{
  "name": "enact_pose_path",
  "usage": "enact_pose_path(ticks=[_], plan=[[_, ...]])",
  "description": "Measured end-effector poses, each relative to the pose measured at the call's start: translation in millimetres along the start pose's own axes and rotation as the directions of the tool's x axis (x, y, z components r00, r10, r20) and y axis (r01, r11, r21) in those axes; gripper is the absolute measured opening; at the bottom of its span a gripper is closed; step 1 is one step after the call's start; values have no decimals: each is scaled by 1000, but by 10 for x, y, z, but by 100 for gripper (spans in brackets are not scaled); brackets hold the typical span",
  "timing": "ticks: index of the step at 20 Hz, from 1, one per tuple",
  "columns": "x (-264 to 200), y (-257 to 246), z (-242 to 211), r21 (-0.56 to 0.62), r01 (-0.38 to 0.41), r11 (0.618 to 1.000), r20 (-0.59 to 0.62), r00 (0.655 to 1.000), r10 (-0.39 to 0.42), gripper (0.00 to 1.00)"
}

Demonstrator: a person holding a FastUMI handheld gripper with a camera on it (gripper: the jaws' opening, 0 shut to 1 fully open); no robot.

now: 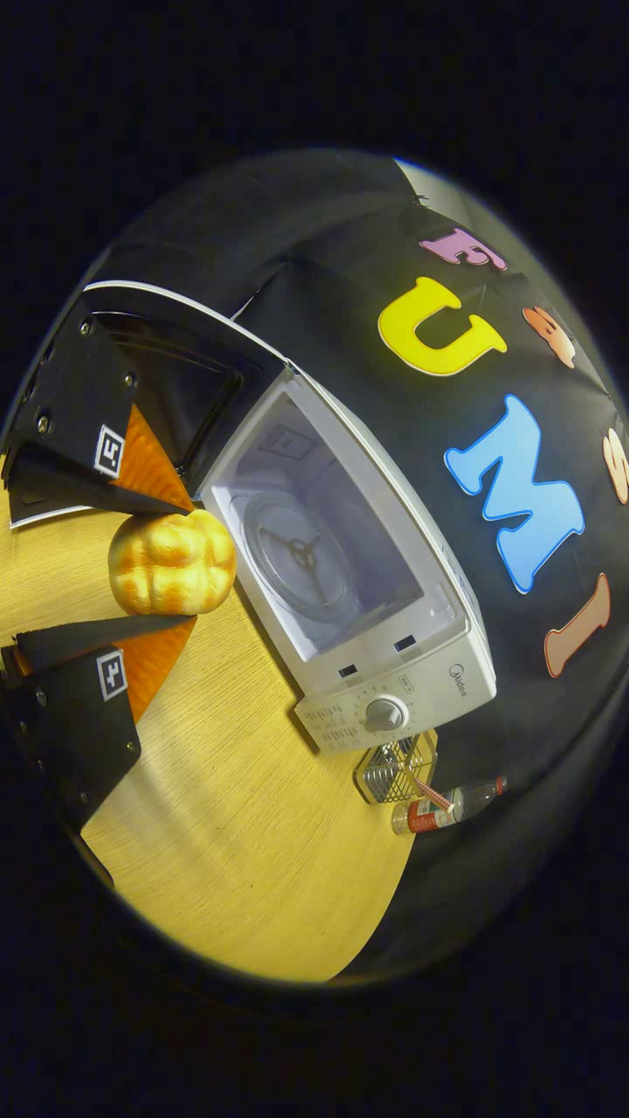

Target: Open the microwave, put the food inside, and close the microwave door.

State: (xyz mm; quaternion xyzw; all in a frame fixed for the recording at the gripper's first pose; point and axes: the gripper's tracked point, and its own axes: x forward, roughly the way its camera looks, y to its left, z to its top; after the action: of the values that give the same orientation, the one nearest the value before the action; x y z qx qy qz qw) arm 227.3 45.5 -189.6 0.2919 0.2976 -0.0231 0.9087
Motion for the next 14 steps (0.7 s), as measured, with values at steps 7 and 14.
enact_pose_path(ticks=[7, 14], plan=[[614, 84, 142, 69, -33, 997, 61, 998, 29, 57], [1159, 66, 264, 147, -27, 989, 131, 991, 7, 57]])
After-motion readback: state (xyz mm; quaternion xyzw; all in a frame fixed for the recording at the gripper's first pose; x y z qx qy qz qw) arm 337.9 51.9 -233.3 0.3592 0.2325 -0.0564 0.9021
